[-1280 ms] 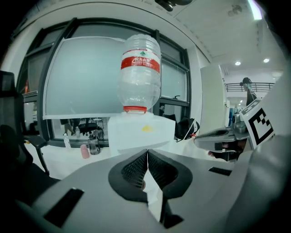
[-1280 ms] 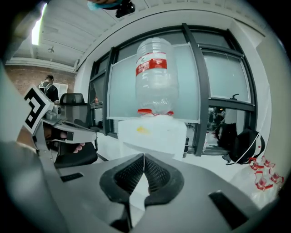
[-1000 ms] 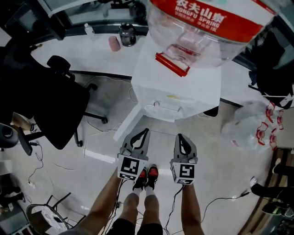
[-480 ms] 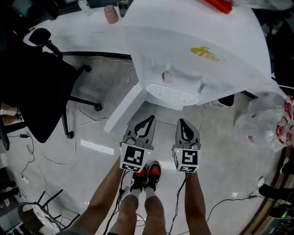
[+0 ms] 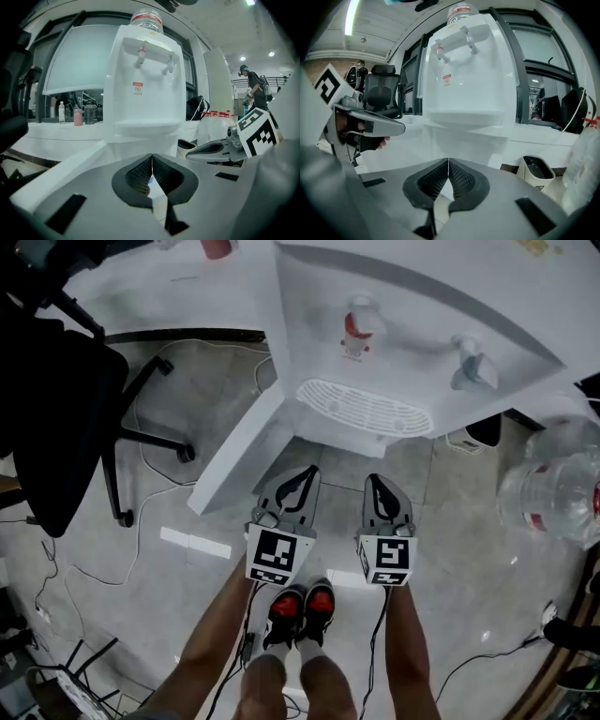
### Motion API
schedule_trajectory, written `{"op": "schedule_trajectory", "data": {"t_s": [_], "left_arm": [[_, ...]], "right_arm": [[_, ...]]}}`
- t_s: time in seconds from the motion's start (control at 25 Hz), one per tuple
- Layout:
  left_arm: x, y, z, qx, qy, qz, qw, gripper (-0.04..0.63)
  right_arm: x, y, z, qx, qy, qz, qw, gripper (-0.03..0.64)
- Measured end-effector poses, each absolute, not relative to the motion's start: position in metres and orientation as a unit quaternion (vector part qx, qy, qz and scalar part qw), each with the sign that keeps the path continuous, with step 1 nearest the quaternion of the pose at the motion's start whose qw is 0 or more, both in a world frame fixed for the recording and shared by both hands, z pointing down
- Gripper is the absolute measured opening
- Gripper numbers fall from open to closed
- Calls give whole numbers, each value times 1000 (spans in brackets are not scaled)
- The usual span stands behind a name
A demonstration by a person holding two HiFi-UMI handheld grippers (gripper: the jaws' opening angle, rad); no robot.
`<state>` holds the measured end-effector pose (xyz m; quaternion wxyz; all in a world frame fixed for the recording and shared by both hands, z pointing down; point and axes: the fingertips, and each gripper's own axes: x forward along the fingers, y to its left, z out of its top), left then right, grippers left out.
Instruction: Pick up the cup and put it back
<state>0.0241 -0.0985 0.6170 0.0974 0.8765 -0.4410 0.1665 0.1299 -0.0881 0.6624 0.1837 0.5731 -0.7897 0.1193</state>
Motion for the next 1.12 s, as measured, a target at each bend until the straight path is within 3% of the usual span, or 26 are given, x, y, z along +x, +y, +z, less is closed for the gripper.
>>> {"op": "schedule_trajectory", "data": {"t_s": [0.52, 0.96, 1.12], "left_arm": [[31, -121, 710, 880, -439, 160, 85, 23], [31, -130, 729, 880, -439, 165, 83, 23], [28, -139, 732, 878, -442, 161, 81, 23]], "right_arm": [[126, -122, 760, 570, -795, 94, 186, 20], [124, -159, 794, 559, -789, 60, 247, 23], [128, -181, 807, 559, -782, 52, 270, 100]]}}
